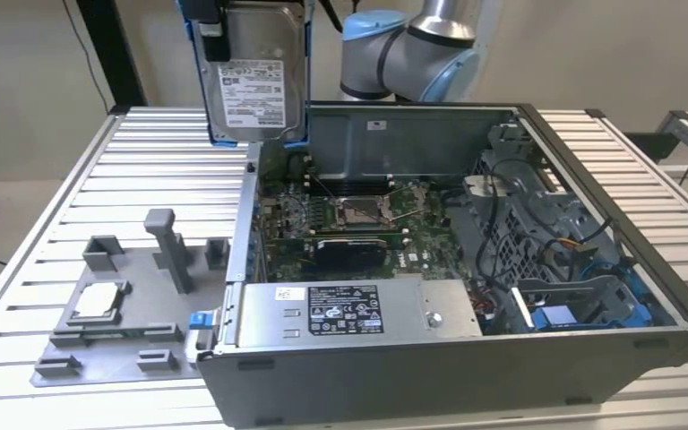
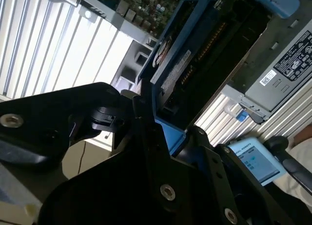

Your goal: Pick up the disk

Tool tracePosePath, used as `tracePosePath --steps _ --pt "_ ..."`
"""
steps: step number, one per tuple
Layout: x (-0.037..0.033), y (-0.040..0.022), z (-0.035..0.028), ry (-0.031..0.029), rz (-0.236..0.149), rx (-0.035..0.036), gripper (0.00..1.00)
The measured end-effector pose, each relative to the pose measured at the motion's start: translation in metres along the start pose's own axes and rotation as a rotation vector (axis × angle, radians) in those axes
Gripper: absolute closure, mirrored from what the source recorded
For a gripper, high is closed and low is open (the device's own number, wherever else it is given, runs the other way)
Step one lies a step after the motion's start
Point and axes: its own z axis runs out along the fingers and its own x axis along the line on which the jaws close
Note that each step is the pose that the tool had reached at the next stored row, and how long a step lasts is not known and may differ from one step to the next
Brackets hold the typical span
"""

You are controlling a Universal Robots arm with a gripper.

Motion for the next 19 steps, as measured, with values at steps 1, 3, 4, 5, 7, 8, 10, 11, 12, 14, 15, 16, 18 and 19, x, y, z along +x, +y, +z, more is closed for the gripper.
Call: tracePosePath --steps 1,3,4,5,7,8,10,11,12,14,15,16,18,19 --pt "0.0000 -0.0044 0.0000 0.0001 0.000 0.0000 1.00" --pt "-0.0002 -0.0135 0.0000 0.0001 0.000 -0.0001 1.00" --pt "-0.0002 -0.0184 0.0000 0.0001 0.000 0.0000 1.00" --pt "-0.0002 -0.0232 0.0000 0.0000 0.000 0.0000 1.00" --pt "-0.0004 -0.0321 0.0000 0.0001 0.000 -0.0001 1.00" --pt "-0.0004 -0.0368 0.0001 0.0000 0.000 0.0000 1.00" --pt "-0.0005 -0.0456 0.0001 0.0001 0.000 0.0000 1.00" --pt "-0.0006 -0.0501 0.0001 0.0001 0.000 0.0000 1.00" --pt "-0.0006 -0.0546 0.0001 0.0000 0.000 0.0000 1.00" --pt "-0.0007 -0.0639 0.0001 0.0001 0.000 0.0000 1.00" --pt "-0.0008 -0.0682 0.0001 0.0001 0.000 0.0000 1.00" --pt "-0.0008 -0.0730 0.0002 0.0000 0.000 0.0000 1.00" --pt "-0.0009 -0.0821 0.0001 0.0001 0.000 -0.0001 1.00" --pt "-0.0010 -0.0866 0.0001 0.0001 0.000 0.0000 1.00"
